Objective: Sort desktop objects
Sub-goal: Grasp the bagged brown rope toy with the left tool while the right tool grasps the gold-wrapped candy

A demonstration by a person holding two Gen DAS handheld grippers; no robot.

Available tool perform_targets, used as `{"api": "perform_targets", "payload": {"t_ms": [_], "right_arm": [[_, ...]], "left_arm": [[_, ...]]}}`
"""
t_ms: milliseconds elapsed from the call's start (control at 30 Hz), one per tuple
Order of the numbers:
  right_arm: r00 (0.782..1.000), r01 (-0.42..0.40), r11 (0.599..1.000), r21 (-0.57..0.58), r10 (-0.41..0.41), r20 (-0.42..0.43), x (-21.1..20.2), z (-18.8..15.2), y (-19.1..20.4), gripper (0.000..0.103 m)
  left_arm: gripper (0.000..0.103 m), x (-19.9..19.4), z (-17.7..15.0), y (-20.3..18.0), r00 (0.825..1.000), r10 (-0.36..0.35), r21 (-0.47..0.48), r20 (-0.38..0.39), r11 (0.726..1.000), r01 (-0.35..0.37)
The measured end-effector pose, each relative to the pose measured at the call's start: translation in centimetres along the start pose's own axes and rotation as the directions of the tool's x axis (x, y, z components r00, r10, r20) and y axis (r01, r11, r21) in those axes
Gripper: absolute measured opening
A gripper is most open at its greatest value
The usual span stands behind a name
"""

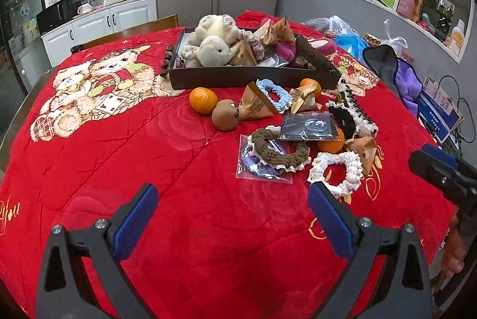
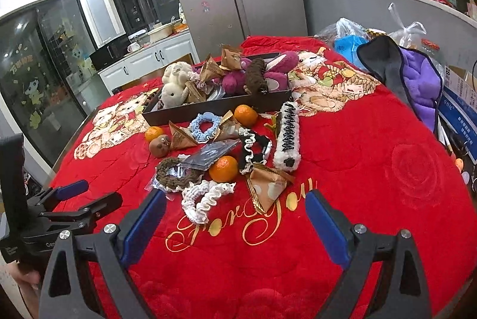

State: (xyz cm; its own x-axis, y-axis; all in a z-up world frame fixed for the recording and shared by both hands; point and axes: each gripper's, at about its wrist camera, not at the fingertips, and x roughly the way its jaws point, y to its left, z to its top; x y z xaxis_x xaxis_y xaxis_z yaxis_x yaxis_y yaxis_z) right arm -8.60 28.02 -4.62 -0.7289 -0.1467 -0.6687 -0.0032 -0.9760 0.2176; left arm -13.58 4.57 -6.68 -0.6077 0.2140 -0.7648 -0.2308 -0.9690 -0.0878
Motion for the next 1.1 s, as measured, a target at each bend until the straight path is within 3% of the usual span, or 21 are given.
{"api": "perform_targets", "payload": {"t_ms": [1100], "right_arm": [[0.99,-0.009,0.998,0.057,0.017,-0.141,9.1,0.1,-2.8,0.096]], "left_arm": [[0.102,10.0,2.3,-1.0,0.991,-0.047,-0.005,-0.126,0.999,0.046]]}}
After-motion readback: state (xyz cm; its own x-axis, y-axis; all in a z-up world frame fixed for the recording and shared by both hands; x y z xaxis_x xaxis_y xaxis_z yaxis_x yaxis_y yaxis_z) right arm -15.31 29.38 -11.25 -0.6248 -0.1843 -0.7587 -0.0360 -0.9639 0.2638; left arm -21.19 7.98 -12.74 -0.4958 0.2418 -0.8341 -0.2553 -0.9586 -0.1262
